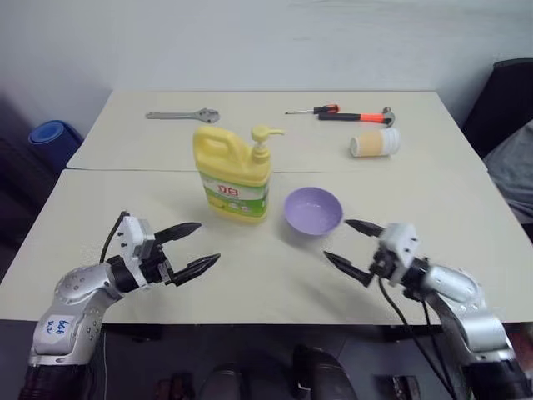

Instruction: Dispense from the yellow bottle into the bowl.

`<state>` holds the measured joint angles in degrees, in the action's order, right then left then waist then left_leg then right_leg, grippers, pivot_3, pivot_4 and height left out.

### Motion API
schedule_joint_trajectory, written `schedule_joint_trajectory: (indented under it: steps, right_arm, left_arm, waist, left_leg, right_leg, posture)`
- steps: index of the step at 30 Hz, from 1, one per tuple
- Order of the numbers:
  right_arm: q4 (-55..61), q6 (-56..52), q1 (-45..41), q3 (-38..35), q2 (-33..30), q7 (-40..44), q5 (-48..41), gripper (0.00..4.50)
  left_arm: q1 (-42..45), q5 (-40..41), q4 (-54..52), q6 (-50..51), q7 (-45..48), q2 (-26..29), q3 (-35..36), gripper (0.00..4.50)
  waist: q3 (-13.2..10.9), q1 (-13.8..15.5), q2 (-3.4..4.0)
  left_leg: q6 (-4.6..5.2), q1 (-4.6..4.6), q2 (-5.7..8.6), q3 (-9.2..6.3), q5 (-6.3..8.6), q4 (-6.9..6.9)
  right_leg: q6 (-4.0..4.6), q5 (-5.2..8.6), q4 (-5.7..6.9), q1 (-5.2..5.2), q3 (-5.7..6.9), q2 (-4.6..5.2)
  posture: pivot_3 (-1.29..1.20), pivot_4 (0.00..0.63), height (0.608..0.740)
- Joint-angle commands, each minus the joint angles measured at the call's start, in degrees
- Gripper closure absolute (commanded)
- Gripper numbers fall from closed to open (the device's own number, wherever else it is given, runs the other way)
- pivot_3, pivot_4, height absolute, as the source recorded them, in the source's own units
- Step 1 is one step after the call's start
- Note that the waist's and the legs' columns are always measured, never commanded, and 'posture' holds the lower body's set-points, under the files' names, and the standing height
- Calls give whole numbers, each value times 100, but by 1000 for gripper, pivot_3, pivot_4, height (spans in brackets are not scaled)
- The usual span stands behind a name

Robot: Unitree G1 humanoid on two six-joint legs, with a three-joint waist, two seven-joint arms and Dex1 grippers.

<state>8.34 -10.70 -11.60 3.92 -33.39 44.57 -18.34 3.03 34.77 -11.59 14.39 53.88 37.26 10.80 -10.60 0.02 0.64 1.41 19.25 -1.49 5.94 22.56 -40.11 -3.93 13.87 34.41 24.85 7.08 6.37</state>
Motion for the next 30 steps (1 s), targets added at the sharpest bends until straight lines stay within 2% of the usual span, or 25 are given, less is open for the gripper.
schedule_joint_trajectory:
  steps: [1, 5, 10, 13, 24, 25, 30]
  right_arm:
    - [-244, -671, -654, 472, 292, -232, 365, 29]
    - [-1060, -652, -1424, 775, 827, -559, 860, 29]
    - [-1435, -980, -1747, 884, 1037, -385, 917, 29]
    - [-1527, -945, -1879, 932, 1054, -286, 994, 537]
    - [-1772, -1096, -2121, 1073, 1047, 15, 1218, 4302]
    - [-1811, -1121, -2170, 1072, 1056, 11, 1255, 4441]
    - [-1886, -1122, -2346, 1047, 1104, 21, 1335, 4441]
  left_arm:
    - [110, 87, -311, 22, 71, -6, -9, 65]
    - [58, 8, -543, 49, -40, -123, -108, 65]
    - [-107, -18, -765, 71, -144, -166, -101, 65]
    - [-156, -20, -809, 71, -222, -167, -53, 0]
    - [48, 7, -724, 69, -322, -157, 10, 0]
    - [79, -4, -708, 61, -321, -160, 6, 0]
    - [238, -85, -588, -2, -302, -185, -30, 0]
  waist:
    - [1, -15, -2]
    - [1, -36, -2]
    - [1, -27, -2]
    - [1, -38, -2]
    - [1, -73, -2]
    - [1, -87, -2]
    - [3, -154, -6]
  left_leg:
    - [1, 5, 1, 1, 0, -1]
    - [-1, 6, 0, 11, -1, -1]
    - [-5, 19, -1, 17, -5, -1]
    - [-4, 18, -2, 23, -5, -2]
    - [-13, 17, -14, 32, -7, -1]
    - [-12, 17, -15, 33, -7, -1]
    - [-15, 13, -17, 40, -7, 1]
  right_leg:
    - [0, 0, -1, 3, 0, 0]
    - [-1, -1, 1, 11, 1, -12]
    - [-1, -1, 2, 24, 18, -19]
    - [-4, -2, 3, 27, 24, -20]
    - [-3, -2, 7, 36, 15, -58]
    - [-3, -2, 9, 37, 13, -58]
    - [-1, -1, 18, 42, -6, -59]
  posture:
    - [0, 150, 740]
    - [0, 150, 740]
    - [0, 150, 740]
    - [0, 150, 740]
    - [0, 150, 740]
    - [0, 150, 740]
    - [0, 150, 740]
